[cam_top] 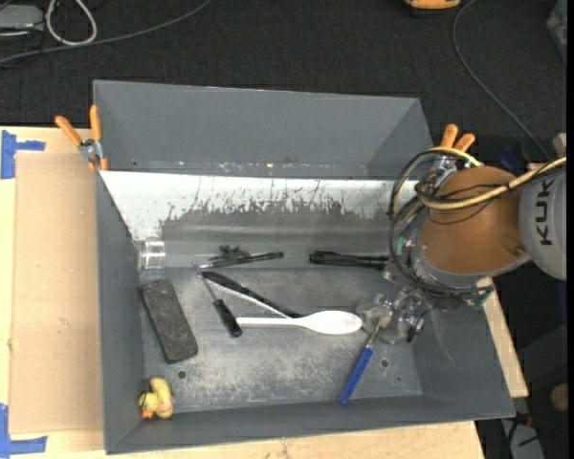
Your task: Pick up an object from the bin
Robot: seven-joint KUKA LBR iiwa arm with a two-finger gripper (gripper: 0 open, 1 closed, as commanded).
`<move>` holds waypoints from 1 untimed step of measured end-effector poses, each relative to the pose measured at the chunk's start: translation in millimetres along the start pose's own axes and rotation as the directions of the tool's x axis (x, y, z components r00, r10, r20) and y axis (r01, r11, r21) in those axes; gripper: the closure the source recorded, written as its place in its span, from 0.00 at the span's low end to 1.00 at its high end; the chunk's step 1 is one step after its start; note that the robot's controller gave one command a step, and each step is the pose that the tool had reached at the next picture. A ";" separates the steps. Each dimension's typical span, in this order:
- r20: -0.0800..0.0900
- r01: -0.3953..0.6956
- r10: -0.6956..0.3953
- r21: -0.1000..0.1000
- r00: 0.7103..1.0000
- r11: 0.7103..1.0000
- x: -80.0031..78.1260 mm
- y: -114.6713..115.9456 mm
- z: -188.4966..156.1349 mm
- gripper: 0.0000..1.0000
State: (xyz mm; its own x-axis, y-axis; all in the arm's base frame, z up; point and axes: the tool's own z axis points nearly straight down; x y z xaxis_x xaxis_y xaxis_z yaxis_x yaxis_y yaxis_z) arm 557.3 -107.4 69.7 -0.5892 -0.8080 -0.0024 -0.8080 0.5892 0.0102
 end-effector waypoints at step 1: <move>0.000 0.000 0.000 0.000 1.000 1.000 0.0 0.0 -0.1 1.00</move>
Offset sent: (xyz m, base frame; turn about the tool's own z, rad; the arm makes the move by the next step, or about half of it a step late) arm 0.0000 -0.0001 0.0561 0.0000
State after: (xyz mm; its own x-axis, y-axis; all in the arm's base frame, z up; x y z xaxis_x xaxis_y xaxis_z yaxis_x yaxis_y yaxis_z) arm 557.3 -107.4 69.8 -0.5892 -0.8080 -0.0024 -0.8080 0.5891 0.0101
